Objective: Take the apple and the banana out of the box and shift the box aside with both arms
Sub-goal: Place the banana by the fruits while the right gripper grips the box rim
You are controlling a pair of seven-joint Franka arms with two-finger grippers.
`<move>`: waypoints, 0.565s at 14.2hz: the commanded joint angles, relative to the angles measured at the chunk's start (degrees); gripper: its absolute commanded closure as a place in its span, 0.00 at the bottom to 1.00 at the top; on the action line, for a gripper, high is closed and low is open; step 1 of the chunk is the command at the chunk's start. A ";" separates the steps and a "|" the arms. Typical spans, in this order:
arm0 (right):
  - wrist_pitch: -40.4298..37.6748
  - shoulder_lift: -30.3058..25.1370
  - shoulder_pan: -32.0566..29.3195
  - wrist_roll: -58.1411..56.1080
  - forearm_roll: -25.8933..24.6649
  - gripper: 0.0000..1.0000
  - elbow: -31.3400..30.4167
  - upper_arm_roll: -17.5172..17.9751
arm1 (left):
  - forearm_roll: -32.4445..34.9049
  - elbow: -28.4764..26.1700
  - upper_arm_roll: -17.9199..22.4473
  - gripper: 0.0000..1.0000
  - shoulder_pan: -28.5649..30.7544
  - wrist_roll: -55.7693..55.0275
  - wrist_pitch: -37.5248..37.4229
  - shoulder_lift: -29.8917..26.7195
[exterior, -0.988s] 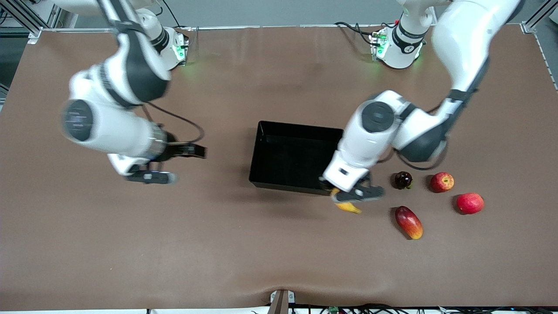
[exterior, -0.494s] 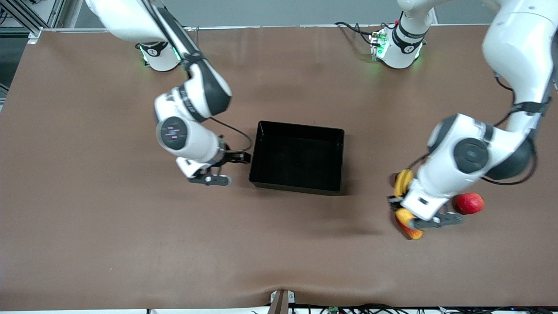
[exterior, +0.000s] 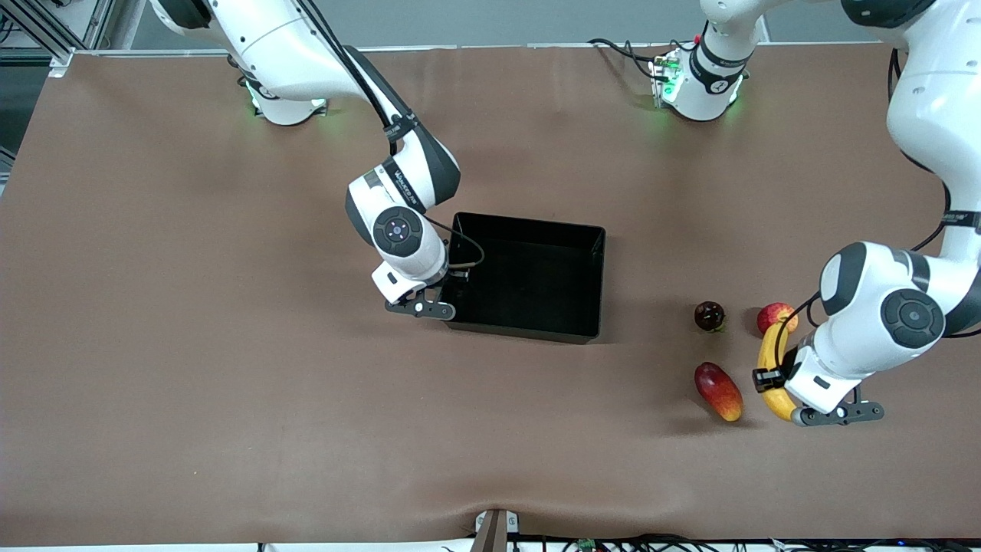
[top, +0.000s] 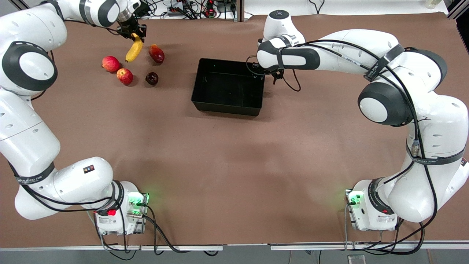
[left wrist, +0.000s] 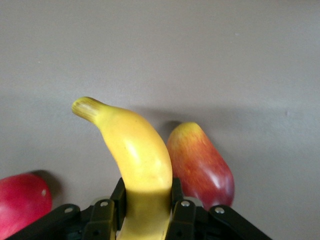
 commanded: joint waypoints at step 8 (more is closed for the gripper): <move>-4.02 -1.07 -0.74 0.50 -0.59 1.00 1.05 -0.26 | -0.73 -0.10 6.20 1.00 -0.56 -0.49 11.85 5.73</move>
